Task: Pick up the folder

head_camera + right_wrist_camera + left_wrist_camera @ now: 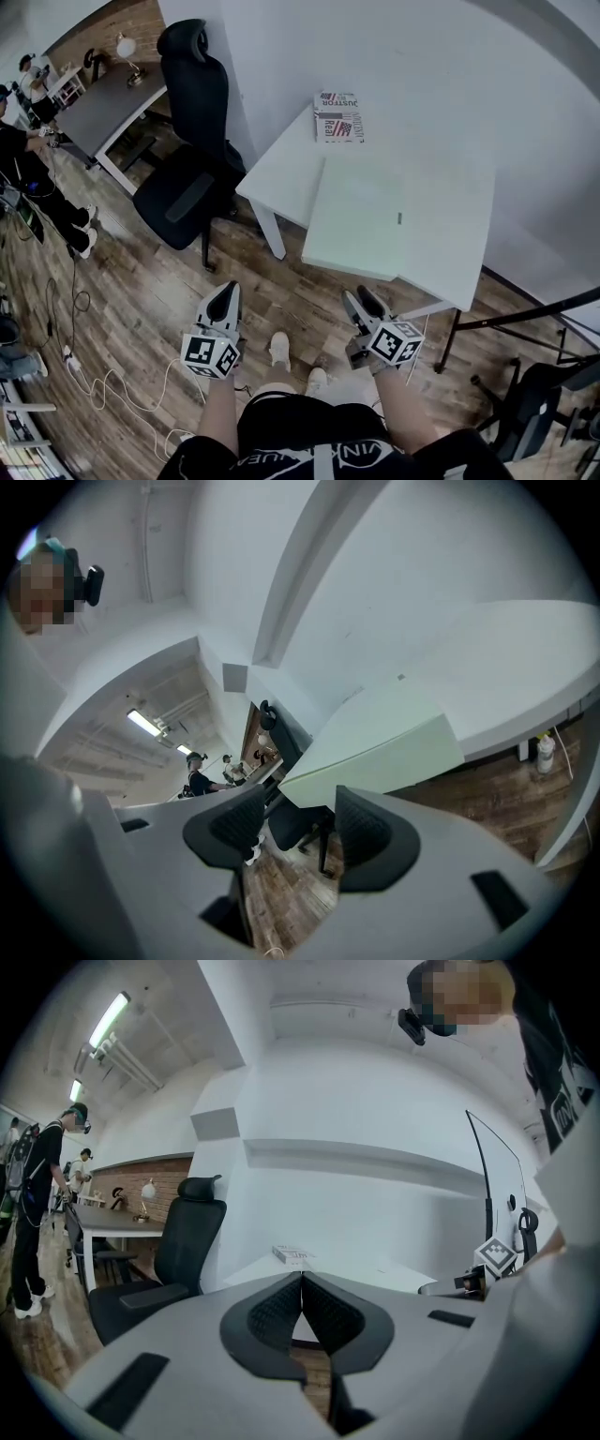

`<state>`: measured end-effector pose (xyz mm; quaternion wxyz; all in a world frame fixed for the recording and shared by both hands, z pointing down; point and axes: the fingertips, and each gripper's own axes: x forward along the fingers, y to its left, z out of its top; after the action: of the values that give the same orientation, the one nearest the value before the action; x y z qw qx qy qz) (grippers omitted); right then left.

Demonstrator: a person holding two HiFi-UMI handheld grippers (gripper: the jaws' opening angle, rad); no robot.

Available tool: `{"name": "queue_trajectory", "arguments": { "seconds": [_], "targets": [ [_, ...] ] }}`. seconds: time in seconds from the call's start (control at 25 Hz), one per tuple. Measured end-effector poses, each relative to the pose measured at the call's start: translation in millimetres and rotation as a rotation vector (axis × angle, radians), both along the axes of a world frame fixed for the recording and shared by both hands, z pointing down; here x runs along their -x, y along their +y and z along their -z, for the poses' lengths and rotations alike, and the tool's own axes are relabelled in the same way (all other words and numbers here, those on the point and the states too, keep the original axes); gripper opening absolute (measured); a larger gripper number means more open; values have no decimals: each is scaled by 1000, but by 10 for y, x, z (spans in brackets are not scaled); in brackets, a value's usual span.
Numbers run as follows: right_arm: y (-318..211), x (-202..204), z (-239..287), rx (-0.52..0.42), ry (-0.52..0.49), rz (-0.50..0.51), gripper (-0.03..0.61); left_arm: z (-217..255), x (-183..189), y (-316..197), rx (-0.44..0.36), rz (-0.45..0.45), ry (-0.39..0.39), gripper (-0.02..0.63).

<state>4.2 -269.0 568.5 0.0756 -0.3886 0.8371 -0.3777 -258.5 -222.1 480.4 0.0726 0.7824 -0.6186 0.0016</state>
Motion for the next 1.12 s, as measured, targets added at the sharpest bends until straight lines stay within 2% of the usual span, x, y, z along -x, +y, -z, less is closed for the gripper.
{"name": "queue_trajectory", "arguments": {
  "seconds": [0.36,0.52,0.76,1.12],
  "targets": [
    [-195,2,-319,151,-162,-123,267,-235,-230,-690,30,-145,-2,14],
    [-287,16,-447,208,-238,-169,282,-300,-287,-945,30,-183,1,14],
    [-549,149,-270,153,-383,-172,301,-464,-352,-1211,50,-226,-1,14],
    [-696,160,-380,153,-486,-204,336,-801,-537,-1318,98,-277,13,14]
  ]
}}
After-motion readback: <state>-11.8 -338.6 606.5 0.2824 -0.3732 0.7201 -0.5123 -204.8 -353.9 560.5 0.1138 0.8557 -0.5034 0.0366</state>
